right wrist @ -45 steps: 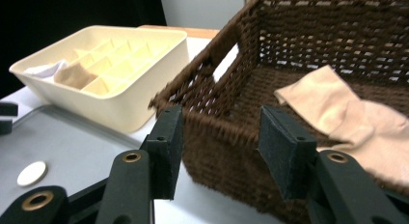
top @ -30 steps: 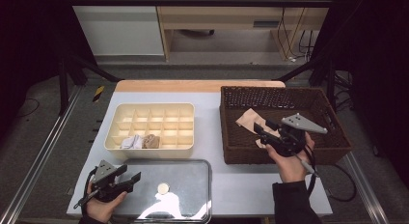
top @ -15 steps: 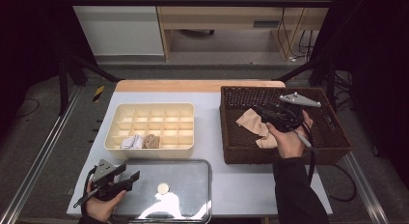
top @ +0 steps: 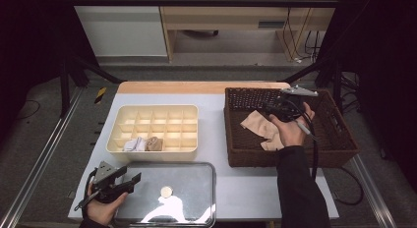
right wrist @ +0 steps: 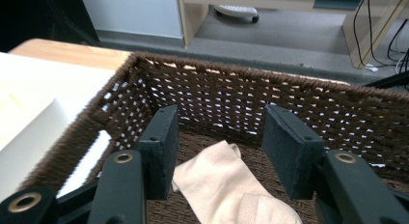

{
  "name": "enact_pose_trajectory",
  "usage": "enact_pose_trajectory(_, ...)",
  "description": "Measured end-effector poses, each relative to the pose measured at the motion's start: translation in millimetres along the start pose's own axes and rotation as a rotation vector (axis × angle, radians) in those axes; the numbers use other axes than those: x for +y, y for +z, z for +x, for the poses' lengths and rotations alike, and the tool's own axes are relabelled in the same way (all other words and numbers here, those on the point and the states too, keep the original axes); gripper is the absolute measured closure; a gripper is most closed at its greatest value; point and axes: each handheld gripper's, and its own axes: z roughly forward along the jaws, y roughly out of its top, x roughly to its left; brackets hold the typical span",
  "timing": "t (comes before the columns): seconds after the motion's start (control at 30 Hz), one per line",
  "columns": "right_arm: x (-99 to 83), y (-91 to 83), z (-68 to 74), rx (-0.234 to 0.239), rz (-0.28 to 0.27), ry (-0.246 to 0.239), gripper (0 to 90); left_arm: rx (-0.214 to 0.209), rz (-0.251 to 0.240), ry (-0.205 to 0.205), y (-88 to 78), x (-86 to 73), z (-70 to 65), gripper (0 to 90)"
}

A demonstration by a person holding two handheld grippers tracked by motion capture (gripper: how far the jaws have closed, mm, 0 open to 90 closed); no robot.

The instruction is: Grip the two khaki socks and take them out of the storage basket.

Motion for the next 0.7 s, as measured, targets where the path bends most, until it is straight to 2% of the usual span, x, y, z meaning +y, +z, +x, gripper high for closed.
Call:
enact_pose_trajectory(0.33,-9.4,29.2,-10.0,-0.047,0.099,-0.011,51.1,0.004,0.001,-0.004,0.2,0.0,0.7,37.1)
enact_pose_trajectory(0.7,-25.6,48.6,-18.1,-0.062,0.173,0.007,53.8,0.01,0.0,-0.006,0.2,-0.2,1.2,37.2)
